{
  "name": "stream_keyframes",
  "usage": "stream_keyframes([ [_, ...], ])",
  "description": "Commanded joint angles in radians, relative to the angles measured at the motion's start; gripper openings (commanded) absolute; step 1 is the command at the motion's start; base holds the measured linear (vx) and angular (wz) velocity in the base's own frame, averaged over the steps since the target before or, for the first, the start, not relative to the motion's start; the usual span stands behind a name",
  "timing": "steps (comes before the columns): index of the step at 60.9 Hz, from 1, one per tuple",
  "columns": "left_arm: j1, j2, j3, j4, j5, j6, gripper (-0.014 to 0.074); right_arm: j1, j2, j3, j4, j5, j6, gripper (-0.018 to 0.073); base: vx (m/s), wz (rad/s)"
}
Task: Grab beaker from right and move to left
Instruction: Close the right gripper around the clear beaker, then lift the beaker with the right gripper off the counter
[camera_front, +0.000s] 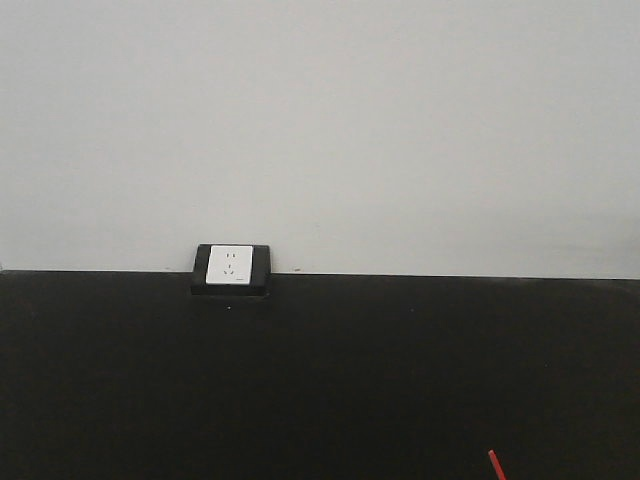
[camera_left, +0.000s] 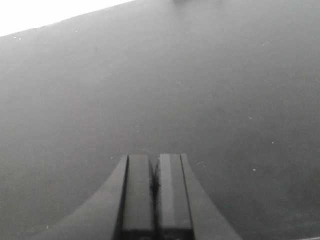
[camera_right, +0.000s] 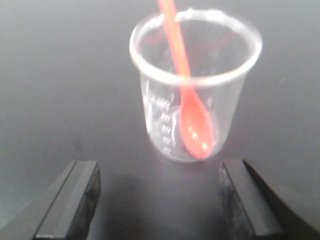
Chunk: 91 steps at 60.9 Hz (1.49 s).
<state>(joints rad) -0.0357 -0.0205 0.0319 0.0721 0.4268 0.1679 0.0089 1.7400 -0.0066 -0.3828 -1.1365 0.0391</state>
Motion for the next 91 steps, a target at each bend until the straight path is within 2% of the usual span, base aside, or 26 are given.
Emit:
stream_keyframes([
  [1, -0.006, -0.006, 0.019, 0.000, -0.077, -0.001, -0.0006, -0.002, -0.011, -0.044, -0.032, -0.208, -0.012, 0.0530, 0.00, 0.00],
  [32, -0.006, -0.006, 0.019, 0.000, -0.077, -0.001, -0.0006, -0.002, 0.097, -0.243, -0.046, -0.208, 0.000, 0.0530, 0.00, 0.00],
  [38, -0.006, -0.006, 0.019, 0.000, -0.077, -0.001, -0.0006, -0.002, 0.117, -0.271, -0.053, -0.208, 0.003, 0.0504, 0.00, 0.00],
  [42, -0.006, -0.006, 0.019, 0.000, -0.077, -0.001, -0.0006, -0.002, 0.120, -0.272, -0.054, -0.208, 0.003, 0.0448, 0.00, 0.00],
  [50, -0.006, -0.006, 0.019, 0.000, -0.077, -0.001, -0.0006, -0.002, 0.120, -0.268, -0.060, -0.208, 0.003, 0.0185, 0.00, 0.00],
  [55, -0.006, -0.006, 0.019, 0.000, -0.077, -0.001, -0.0006, -0.002, 0.115, -0.268, -0.086, -0.208, 0.008, -0.0011, 0.00, 0.00],
  [65, -0.006, -0.006, 0.019, 0.000, -0.077, -0.001, -0.0006, -0.002, 0.081, -0.263, -0.136, -0.204, 0.120, -0.0006, 0.00, 0.00],
  [76, -0.006, -0.006, 0.019, 0.000, -0.077, -0.001, -0.0006, -0.002, -0.023, -0.202, -0.093, -0.197, 0.206, -0.0003, 0.00, 0.00],
  [91, -0.006, -0.006, 0.019, 0.000, -0.077, -0.001, -0.0006, -0.002, -0.231, -0.141, -0.075, -0.105, 0.243, -0.0003, 0.00, 0.00],
])
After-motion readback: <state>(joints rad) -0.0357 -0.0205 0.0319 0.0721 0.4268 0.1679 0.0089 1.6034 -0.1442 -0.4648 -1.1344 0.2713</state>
